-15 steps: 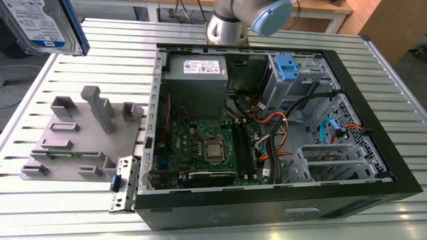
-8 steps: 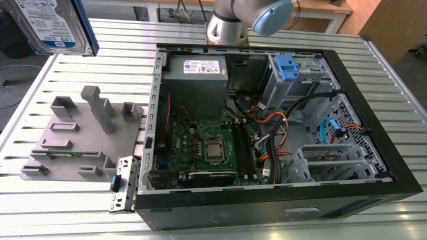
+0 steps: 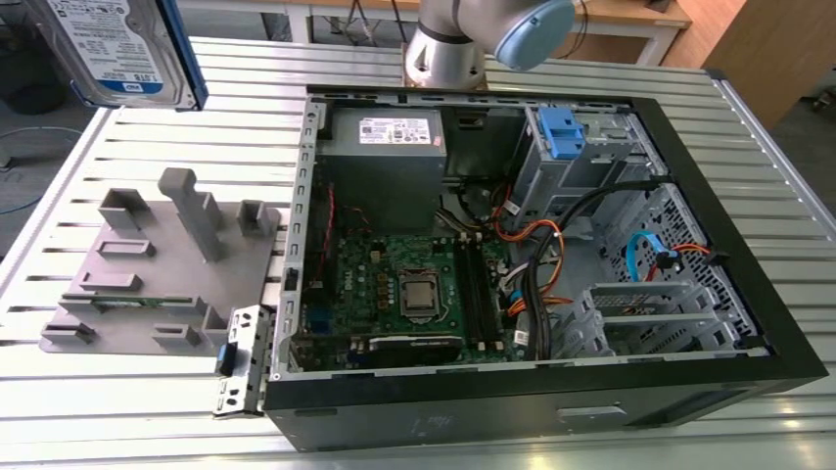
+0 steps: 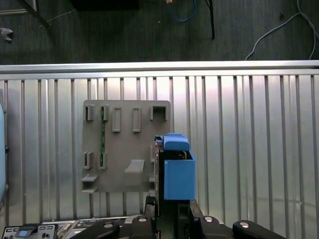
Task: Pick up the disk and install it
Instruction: 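Pick up the disk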
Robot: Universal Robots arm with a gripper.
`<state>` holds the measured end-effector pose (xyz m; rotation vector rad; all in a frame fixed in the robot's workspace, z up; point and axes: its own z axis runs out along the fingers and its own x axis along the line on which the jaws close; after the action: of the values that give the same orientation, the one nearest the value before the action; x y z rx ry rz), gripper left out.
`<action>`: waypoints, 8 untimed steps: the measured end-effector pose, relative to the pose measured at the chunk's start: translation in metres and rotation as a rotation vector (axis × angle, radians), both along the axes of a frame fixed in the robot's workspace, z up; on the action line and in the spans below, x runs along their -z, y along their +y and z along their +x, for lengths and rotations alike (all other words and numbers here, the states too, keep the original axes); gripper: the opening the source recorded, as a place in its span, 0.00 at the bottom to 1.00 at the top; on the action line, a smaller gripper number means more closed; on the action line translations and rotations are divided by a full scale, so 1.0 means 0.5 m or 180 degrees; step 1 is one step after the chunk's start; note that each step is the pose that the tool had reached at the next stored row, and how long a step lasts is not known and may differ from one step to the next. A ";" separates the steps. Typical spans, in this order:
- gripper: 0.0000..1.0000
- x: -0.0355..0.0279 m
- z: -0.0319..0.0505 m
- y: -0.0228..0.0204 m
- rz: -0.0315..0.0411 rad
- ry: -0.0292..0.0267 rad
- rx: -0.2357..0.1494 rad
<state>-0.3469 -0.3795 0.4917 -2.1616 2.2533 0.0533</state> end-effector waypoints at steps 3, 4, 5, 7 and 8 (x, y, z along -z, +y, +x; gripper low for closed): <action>0.35 0.000 0.001 -0.0001 0.0000 0.0000 0.0000; 0.35 0.000 0.002 -0.0001 0.0000 0.0000 0.0000; 0.35 0.000 0.002 0.0000 0.0000 0.0000 0.0000; 0.35 0.000 0.002 0.0000 0.0000 0.0000 0.0000; 0.35 0.000 0.002 0.0000 0.0000 0.0000 0.0000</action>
<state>-0.3457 -0.3795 0.4917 -2.1615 2.2532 0.0533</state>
